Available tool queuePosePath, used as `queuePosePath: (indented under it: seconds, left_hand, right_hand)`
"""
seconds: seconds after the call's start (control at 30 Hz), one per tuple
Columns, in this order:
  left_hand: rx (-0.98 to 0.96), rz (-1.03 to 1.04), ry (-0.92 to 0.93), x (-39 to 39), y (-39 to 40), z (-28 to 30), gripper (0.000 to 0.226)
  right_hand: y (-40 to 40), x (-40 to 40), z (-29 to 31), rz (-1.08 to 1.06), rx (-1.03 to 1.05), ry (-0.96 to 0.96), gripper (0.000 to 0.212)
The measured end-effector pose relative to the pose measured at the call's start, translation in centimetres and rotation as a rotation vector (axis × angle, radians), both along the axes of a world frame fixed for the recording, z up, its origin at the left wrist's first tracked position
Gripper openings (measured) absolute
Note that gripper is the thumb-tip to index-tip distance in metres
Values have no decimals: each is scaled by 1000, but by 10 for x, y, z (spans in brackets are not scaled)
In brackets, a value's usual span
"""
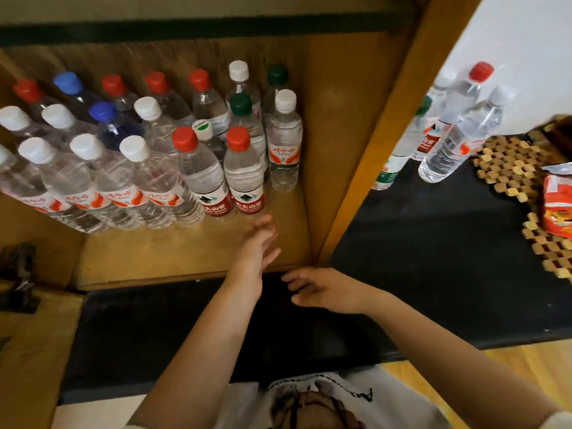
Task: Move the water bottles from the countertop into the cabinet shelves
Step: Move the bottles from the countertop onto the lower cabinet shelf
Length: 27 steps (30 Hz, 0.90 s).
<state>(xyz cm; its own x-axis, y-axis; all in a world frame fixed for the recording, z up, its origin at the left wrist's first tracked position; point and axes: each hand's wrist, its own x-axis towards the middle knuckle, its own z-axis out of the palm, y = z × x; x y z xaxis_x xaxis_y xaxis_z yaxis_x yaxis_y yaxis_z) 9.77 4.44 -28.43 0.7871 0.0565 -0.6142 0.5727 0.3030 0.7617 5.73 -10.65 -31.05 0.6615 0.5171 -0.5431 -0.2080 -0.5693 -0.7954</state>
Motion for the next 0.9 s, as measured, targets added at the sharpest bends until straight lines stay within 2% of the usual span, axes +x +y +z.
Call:
queuePosePath:
  seconds: [0.07,0.17,0.27,0.33,0.4,0.53,0.67,0.8,0.9]
  left_hand:
    - [83,-104,-192,-8,-21,10,39]
    - [125,-246,-477,-15,-49,22,67]
    - [235,-336,-600,-17,-74,30,82]
    - [317,-269,-629,-18,-87,34,86]
    - [386,-173,-649,-19,-96,37,77]
    - [404,-140,-651,-19,-98,36,45]
    - [485,-190,-629,-21,-95,34,39]
    - [571,-148,-614,-25,-100,35,33]
    - [510,-29,-464,-38,-110,27,40]
  right_hand:
    - [-29,-5,9,19,-27,-51,41]
    - [-73,0,18,-91,-66,-193,31]
    - [-115,20,22,-305,-168,-385,21]
    - [-137,41,26,-478,-170,-464,18]
    - [-155,64,32,-623,-182,-557,23]
    - [-176,112,45,-802,-169,-700,54]
    - [-182,153,45,-845,-168,-632,71]
    - [-176,176,41,-828,-82,-581,68]
    - [-175,181,35,-804,-15,-562,65]
